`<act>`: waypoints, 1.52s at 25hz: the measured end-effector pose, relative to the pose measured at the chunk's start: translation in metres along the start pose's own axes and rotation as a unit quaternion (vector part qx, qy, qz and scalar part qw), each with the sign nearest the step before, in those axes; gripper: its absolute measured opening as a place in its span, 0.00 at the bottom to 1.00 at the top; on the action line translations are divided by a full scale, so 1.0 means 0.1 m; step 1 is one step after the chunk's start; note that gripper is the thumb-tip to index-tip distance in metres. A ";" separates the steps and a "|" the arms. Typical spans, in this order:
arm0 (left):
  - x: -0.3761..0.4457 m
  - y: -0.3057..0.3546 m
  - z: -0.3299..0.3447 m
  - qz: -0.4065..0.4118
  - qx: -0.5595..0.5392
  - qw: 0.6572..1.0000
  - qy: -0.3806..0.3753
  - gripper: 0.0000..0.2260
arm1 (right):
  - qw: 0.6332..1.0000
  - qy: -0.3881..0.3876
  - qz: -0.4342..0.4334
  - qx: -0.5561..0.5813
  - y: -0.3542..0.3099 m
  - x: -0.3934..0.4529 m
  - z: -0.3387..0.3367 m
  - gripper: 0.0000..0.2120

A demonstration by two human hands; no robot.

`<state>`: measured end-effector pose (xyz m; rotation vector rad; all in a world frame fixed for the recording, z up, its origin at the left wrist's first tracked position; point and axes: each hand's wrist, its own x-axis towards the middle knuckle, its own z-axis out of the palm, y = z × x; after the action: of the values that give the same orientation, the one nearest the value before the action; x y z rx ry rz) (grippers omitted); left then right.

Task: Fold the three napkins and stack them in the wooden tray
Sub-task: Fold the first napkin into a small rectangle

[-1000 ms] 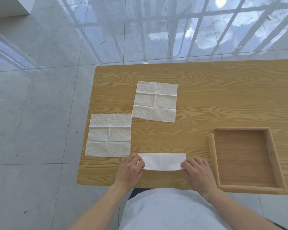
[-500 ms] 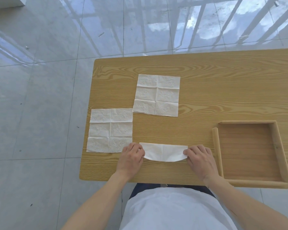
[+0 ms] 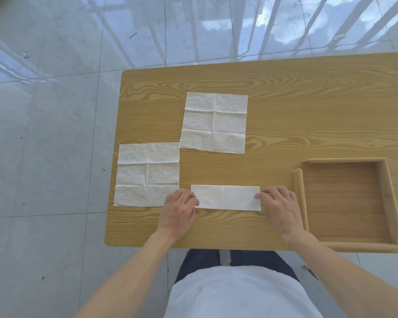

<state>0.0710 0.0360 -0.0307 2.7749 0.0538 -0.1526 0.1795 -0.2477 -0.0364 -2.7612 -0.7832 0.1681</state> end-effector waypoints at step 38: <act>0.20 -0.02 0.19 -0.058 0.049 0.997 -0.016 0.31 | 0.988 -0.078 0.134 -0.015 -0.04 -0.46 0.54 0.37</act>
<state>0.0884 0.0316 -0.0519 2.8679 0.2042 -0.2357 0.1286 -0.2569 -0.0850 -2.8992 -0.4489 0.4322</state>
